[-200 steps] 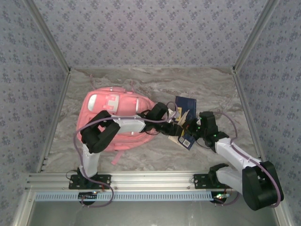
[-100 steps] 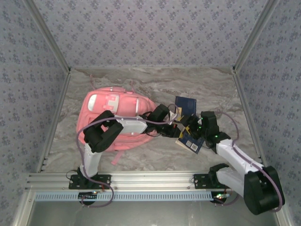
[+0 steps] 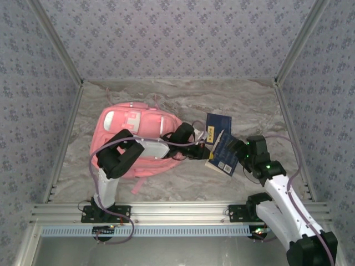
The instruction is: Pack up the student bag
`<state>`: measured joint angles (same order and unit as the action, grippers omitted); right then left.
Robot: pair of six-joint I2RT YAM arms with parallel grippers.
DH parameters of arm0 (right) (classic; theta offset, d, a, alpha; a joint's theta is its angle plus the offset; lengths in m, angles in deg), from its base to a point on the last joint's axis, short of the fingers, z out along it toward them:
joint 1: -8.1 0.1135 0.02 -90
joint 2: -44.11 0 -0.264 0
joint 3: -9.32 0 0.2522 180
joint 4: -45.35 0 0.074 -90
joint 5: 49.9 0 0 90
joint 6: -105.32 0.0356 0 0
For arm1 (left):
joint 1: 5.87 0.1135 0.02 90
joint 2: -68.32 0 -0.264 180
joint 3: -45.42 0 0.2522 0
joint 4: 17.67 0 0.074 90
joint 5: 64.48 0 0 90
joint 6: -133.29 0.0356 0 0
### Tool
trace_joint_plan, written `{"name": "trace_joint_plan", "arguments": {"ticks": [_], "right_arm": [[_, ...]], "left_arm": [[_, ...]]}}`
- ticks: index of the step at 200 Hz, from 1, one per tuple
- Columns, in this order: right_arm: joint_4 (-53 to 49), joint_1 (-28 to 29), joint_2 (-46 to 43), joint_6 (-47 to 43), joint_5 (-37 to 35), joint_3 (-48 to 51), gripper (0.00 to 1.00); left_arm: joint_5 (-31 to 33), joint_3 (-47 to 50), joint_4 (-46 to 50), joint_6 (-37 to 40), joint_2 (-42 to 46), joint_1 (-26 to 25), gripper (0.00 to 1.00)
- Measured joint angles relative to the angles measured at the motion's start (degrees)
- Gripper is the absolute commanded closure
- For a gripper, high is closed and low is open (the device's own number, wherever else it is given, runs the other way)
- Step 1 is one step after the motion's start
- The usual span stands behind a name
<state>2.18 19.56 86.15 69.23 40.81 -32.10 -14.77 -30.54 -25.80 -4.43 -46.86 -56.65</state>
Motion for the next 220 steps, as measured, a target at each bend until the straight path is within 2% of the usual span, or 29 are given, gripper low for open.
{"name": "trace_joint_plan", "arguments": {"ticks": [54,104,132,176,220], "right_arm": [[5.8,-6.6,0.4,-1.0,10.4,8.2,0.05],[13.4,-12.6,6.6,-2.6,16.9,9.2,0.05],[17.5,-13.7,10.3,-3.0,18.4,9.2,0.05],[24.5,-15.3,18.8,-4.2,22.5,8.5,0.06],[26.3,-17.1,24.9,-4.1,26.7,6.4,0.11]], "left_arm": [[0.1,2.4,-0.1,0.9,0.5,1.3,1.0],[6.0,-1.0,12.4,9.4,0.5,0.7,1.0],[8.6,-1.9,16.6,12.4,0.5,0.5,1.0],[8.9,-2.8,18.3,14.3,-0.2,0.5,1.0],[8.9,-3.0,18.7,15.4,-0.4,0.5,1.0]]}}
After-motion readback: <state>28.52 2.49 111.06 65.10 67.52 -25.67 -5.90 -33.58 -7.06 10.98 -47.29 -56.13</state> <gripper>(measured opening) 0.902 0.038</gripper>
